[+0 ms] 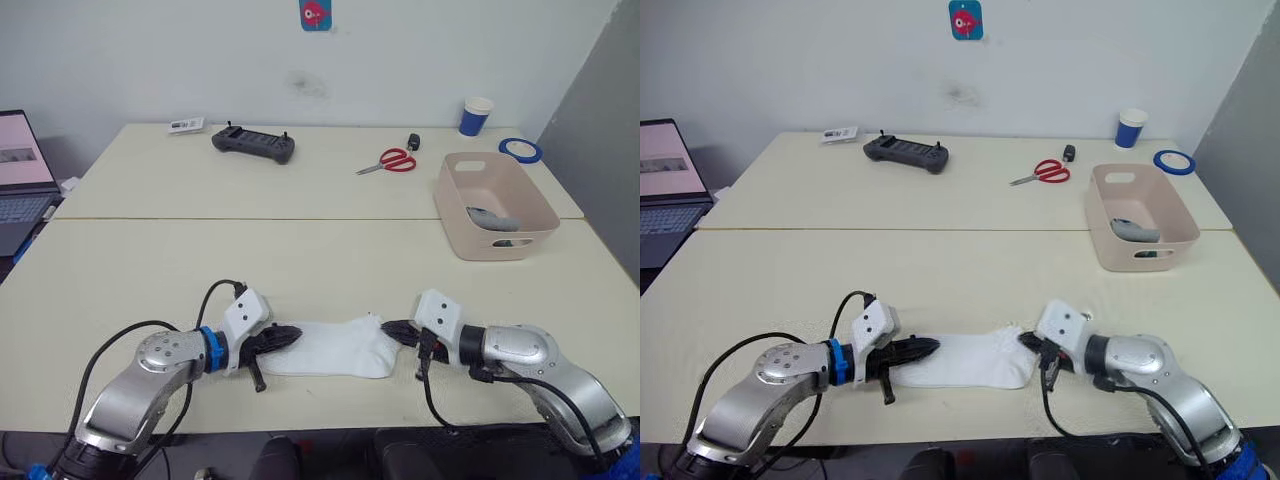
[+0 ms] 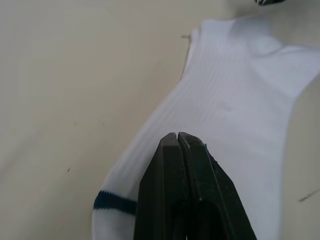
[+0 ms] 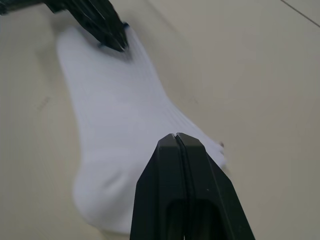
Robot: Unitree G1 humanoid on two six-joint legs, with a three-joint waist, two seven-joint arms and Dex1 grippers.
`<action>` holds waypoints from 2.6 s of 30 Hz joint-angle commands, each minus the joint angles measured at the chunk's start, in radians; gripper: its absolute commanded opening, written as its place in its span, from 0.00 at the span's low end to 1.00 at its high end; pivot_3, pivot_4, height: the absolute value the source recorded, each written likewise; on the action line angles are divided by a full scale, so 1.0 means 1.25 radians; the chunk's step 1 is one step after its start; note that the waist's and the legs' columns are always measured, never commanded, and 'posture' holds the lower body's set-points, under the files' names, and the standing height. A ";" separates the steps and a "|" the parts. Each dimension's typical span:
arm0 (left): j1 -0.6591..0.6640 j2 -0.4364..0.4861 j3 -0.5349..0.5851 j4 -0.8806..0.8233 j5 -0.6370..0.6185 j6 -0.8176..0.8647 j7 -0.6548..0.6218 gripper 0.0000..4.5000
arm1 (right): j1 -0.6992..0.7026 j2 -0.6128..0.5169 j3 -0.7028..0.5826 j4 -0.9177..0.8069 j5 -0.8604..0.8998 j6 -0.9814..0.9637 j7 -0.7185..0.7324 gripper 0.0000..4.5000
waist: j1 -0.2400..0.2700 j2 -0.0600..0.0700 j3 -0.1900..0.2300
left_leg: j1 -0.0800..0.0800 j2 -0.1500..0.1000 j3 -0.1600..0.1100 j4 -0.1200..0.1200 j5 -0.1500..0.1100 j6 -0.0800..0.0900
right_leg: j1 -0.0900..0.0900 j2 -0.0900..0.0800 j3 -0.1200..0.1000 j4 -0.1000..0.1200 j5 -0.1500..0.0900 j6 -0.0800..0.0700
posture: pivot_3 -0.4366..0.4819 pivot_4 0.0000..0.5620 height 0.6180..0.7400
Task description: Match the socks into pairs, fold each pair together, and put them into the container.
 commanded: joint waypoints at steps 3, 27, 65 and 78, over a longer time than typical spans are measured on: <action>0.017 0.026 -0.025 0.009 0.053 -0.024 -0.010 0.00 | 0.028 -0.005 0.079 -0.034 -0.021 0.023 -0.013 0.00 | 0.001 0.000 0.000 | 0.000 -0.001 0.001 0.000 0.000 0.000 | 0.000 -0.001 0.001 -0.001 0.000 0.000 | 0.48 0.27 1.00; 0.002 -0.005 -0.050 0.112 0.112 -0.138 -0.036 0.00 | 0.133 0.025 -0.112 -0.072 0.088 0.031 -0.093 0.36 | 0.001 -0.001 0.000 | 0.000 -0.001 0.001 0.000 0.000 0.000 | 0.000 -0.001 0.001 -0.001 0.000 0.000 | 0.48 0.27 1.00; -0.182 -0.165 -0.183 0.169 0.161 -0.091 -0.004 0.00 | 0.032 -0.010 -0.192 -0.016 0.151 0.109 -0.063 0.01 | -0.001 0.000 0.000 | 0.000 -0.001 0.000 0.001 0.000 0.000 | 0.000 0.001 0.001 0.001 0.001 0.001 | 0.48 0.27 1.00; -0.161 -0.129 -0.117 0.140 0.131 -0.077 -0.019 0.00 | -0.128 0.124 -0.026 -0.001 0.181 0.294 -0.168 0.01 | -0.002 0.000 0.000 | 0.000 -0.001 0.000 0.001 0.000 0.000 | 0.001 0.000 0.001 0.001 0.001 0.001 | 0.48 0.27 1.00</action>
